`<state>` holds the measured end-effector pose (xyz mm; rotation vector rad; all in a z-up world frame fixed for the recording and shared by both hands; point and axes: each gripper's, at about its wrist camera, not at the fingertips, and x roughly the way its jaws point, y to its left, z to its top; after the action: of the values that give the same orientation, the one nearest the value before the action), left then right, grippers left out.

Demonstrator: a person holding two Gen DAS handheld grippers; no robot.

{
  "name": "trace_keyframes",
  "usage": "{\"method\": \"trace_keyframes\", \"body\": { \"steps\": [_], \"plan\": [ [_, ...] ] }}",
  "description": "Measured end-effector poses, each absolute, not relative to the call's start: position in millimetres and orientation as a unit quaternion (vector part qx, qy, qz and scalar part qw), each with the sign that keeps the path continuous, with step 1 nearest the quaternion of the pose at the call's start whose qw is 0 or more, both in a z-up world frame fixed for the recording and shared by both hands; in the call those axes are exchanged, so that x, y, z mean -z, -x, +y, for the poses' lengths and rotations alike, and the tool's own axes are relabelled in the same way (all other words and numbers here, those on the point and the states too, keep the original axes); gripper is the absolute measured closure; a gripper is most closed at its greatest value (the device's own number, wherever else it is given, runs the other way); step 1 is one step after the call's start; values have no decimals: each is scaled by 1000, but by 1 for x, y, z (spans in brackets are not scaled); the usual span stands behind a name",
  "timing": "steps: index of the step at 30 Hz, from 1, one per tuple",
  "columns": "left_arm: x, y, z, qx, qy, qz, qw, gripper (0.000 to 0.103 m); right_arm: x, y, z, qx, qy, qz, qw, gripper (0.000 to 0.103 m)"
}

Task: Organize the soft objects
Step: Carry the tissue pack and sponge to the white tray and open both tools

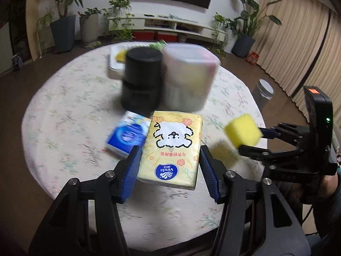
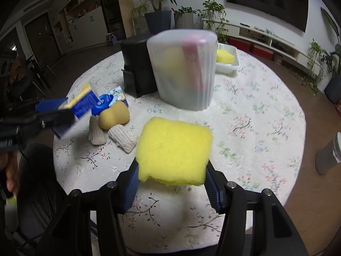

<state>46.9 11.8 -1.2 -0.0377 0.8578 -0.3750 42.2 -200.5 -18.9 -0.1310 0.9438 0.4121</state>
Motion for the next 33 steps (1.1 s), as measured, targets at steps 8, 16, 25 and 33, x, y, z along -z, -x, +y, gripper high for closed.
{"method": "trace_keyframes", "body": {
  "steps": [8,16,25,33],
  "plan": [
    [-26,-78,65,158,48,399,902,50,-18,-59,-224,-189,82,439,874,45],
    [-56,-132,88,157,26,389,908,50,-53,-103,-252,-164,106,427,883,45],
    [-80,-237,82,192,-27,393,899,50,-85,-205,-265,-160,140,417,884,45],
    [-54,-317,44,237,-75,414,876,50,-82,-314,-239,-189,140,423,875,45]
  ]
}}
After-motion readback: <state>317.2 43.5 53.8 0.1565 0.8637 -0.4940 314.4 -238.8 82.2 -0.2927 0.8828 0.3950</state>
